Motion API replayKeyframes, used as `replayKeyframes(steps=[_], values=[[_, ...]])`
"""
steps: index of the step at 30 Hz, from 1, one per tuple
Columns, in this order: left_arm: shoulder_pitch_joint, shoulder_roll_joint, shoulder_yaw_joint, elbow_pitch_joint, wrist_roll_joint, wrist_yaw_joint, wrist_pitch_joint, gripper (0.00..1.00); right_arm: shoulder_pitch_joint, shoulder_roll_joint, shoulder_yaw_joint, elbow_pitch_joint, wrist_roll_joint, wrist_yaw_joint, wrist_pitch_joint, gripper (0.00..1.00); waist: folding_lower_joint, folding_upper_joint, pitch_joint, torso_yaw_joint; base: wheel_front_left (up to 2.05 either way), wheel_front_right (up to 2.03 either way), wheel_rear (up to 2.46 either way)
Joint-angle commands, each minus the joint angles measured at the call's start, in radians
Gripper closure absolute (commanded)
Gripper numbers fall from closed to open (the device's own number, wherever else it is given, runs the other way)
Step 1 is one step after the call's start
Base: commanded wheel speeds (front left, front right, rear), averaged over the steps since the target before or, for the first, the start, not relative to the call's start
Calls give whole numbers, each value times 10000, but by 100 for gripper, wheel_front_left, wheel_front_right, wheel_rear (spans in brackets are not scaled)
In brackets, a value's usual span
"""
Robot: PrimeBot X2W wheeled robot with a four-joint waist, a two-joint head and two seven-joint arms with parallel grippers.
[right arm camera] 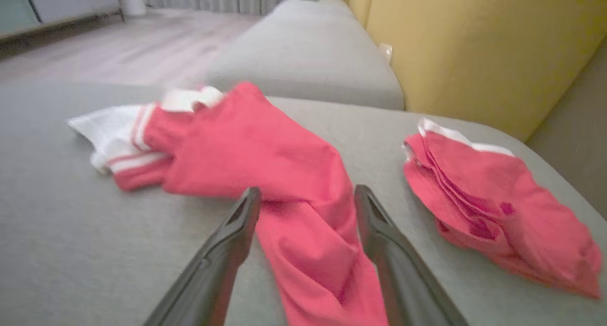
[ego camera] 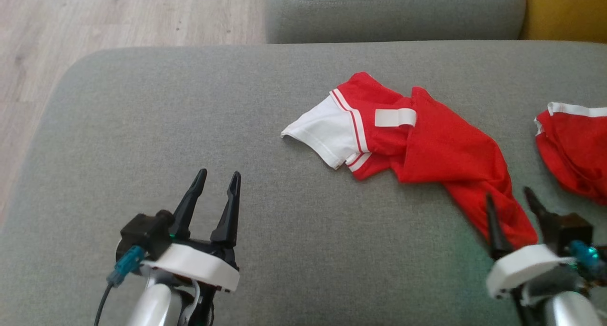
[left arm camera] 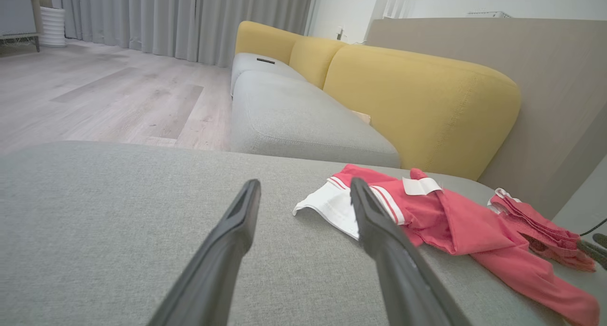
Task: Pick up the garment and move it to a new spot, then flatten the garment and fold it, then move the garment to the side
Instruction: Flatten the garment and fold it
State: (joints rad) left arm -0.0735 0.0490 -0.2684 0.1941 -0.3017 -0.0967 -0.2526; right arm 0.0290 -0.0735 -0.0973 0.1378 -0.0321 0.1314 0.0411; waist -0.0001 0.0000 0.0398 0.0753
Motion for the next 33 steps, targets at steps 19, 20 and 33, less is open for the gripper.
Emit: replayKeyframes(steps=[19,20,33], values=[[104,12,428,-619,292,-127,-91,0,-610,226,2558,977,1425,-7,-2077,0,1,0,-244,501,0,0,0],[90,12,403,-608,286,-129,-91,0,-689,228,2645,1040,1419,-7,-2070,0,1,0,-203,539,0,0,0],[-539,12,-213,-382,122,-128,-91,0,-3169,232,3234,3637,866,-7,-550,0,1,0,922,1534,0,0,0]])
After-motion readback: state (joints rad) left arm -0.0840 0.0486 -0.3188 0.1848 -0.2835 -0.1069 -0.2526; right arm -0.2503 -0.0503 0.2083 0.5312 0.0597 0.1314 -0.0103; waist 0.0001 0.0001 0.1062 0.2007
